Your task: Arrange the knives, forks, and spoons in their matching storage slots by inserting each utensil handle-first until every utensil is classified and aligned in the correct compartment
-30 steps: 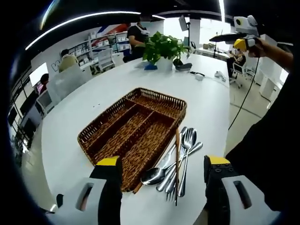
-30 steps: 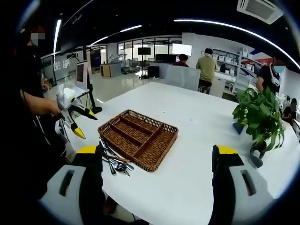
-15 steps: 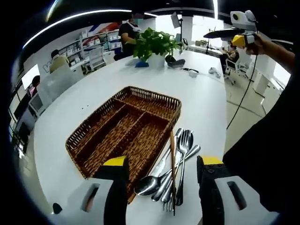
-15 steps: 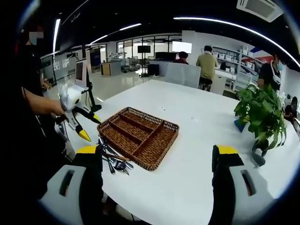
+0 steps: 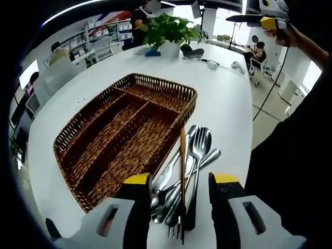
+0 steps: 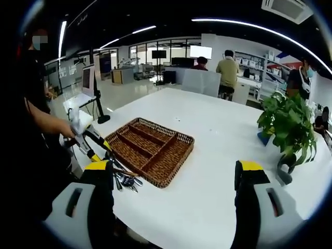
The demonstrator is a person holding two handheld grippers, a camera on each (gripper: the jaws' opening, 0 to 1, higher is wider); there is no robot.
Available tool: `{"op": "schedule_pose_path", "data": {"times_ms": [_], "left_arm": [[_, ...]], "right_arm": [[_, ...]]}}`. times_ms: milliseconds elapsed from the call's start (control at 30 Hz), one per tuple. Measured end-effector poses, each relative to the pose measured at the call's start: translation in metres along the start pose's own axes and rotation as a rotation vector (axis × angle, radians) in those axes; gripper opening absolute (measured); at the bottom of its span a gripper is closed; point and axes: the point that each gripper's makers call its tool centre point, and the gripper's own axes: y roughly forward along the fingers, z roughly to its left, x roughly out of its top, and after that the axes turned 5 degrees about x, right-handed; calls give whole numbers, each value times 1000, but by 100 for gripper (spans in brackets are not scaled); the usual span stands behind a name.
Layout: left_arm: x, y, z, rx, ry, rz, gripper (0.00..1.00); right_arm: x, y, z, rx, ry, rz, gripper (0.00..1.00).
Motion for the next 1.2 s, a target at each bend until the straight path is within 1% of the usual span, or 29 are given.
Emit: {"op": "schedule_pose_path", "data": {"times_ms": [133, 233, 267, 367, 433, 567, 700, 800, 900, 967, 1067, 1133, 1200], "left_arm": [[-11, 6, 2, -5, 15, 41, 40], [-18, 11, 0, -22, 21, 66, 39], [-22, 13, -2, -37, 18, 86, 38], [-29, 18, -3, -40, 19, 109, 34], [-31, 21, -5, -53, 12, 116, 30], [-36, 25, -5, -51, 18, 139, 28], [-38, 26, -9, -81, 28, 155, 25], [-39, 27, -9, -77, 46, 167, 22], [-41, 30, -11, -85, 32, 177, 20], [-45, 32, -10, -81, 57, 194, 20], [-48, 36, -10, -82, 57, 208, 17], [-52, 38, -11, -82, 49, 227, 13], [-52, 37, -10, -72, 62, 230, 8]], "right_arm": [[-1, -1, -2, -1, 6, 1, 100], [0, -2, -5, -6, 11, -4, 100], [0, -3, -6, -8, 14, -6, 100], [-2, -4, -7, -11, 12, 0, 100], [-4, -4, -8, -11, 14, 4, 100], [-5, -5, -10, -16, 19, 5, 100], [-6, -6, -12, -18, 20, 7, 100], [-6, -8, -13, -21, 19, 7, 100], [-6, -9, -14, -24, 18, 10, 100], [-6, -10, -15, -23, 18, 10, 100], [-6, -10, -15, -19, 25, 7, 100], [-7, -10, -16, -18, 41, 1, 100], [-6, -10, -17, -20, 40, -1, 100]]}}
